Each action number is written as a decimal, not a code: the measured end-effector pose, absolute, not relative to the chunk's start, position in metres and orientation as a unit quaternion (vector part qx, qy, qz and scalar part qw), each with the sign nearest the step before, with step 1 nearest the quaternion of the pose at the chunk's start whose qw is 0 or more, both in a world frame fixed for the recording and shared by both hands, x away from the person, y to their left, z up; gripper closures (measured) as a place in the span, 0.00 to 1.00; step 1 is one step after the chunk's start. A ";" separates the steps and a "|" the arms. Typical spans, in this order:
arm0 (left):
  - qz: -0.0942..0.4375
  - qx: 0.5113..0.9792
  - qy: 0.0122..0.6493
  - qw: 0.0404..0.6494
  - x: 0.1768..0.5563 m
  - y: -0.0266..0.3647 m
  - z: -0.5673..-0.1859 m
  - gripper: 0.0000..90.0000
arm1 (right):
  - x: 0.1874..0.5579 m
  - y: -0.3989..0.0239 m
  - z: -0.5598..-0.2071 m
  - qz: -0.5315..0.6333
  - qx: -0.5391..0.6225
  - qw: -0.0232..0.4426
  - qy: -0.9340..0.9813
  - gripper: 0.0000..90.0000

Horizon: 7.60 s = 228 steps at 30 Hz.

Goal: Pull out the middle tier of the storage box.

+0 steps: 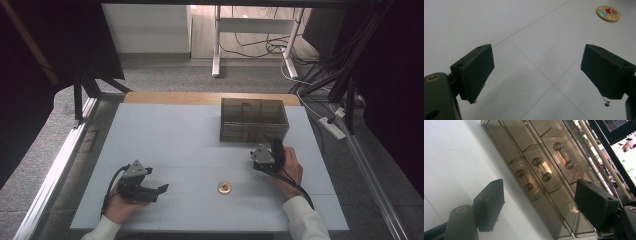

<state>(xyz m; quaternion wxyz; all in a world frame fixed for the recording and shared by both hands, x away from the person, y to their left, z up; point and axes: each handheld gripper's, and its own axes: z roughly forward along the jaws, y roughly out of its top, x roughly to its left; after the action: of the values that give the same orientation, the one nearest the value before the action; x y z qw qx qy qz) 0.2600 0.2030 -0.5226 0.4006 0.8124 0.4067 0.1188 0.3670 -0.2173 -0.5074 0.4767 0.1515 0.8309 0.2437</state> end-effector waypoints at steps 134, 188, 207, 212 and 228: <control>0.132 0.807 0.414 0.400 0.256 0.209 -0.520 0.12 | 0.401 -0.199 -0.524 0.182 0.097 0.524 0.827 0.71; 0.138 0.806 0.412 0.402 0.255 0.210 -0.519 0.12 | 0.396 -0.194 -0.531 0.123 0.039 0.585 0.800 0.88; 0.138 0.805 0.413 0.403 0.255 0.211 -0.518 0.12 | 0.392 -0.193 -0.531 0.112 0.029 0.591 0.798 0.89; 0.138 0.805 0.412 0.403 0.255 0.212 -0.518 0.12 | 0.389 -0.193 -0.531 0.109 0.025 0.593 0.797 0.89; 0.139 0.805 0.413 0.403 0.255 0.212 -0.518 0.12 | 0.382 -0.193 -0.533 0.104 0.022 0.588 0.802 0.88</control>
<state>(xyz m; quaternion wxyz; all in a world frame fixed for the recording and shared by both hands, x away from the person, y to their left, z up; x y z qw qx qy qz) 0.2545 0.2120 -0.5183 0.4032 0.8049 0.4126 0.1391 0.3815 -0.1933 -0.5333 0.5876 0.0218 0.8022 0.1039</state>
